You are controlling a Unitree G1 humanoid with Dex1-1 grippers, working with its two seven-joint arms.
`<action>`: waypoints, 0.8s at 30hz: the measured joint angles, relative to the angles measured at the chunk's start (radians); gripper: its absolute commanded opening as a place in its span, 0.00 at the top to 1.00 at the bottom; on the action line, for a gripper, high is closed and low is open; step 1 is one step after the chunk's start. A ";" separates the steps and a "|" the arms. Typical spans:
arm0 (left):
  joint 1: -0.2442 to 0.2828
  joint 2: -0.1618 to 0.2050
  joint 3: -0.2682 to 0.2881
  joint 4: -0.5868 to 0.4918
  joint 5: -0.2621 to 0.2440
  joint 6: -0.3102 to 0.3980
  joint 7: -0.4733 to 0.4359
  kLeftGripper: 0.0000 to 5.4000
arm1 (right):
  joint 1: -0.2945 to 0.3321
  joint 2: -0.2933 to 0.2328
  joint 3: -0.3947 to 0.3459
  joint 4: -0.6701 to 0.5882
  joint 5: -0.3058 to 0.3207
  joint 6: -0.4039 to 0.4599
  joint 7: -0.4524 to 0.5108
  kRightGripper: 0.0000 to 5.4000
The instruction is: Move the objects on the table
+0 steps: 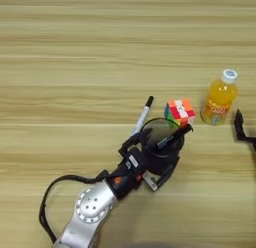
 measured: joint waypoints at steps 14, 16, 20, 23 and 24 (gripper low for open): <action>-0.063 -0.033 0.255 -0.140 -0.011 0.051 0.275 0.13 | 0.002 0.000 0.000 -0.006 0.000 0.001 0.000 0.00; -0.073 -0.029 0.291 -0.082 0.008 0.050 0.318 0.13 | 0.003 0.000 0.000 -0.007 0.000 0.001 0.000 0.00; -0.108 -0.022 0.344 0.023 0.047 0.049 0.394 0.13 | 0.004 0.000 0.000 -0.009 0.000 0.001 0.000 0.00; -0.121 -0.014 0.348 0.114 0.070 0.050 0.413 0.13 | 0.007 0.000 -0.001 -0.010 0.000 0.001 0.001 0.00; -0.128 -0.013 0.343 0.138 0.084 0.049 0.417 0.13 | 0.010 -0.001 -0.001 -0.011 0.000 0.001 0.001 0.00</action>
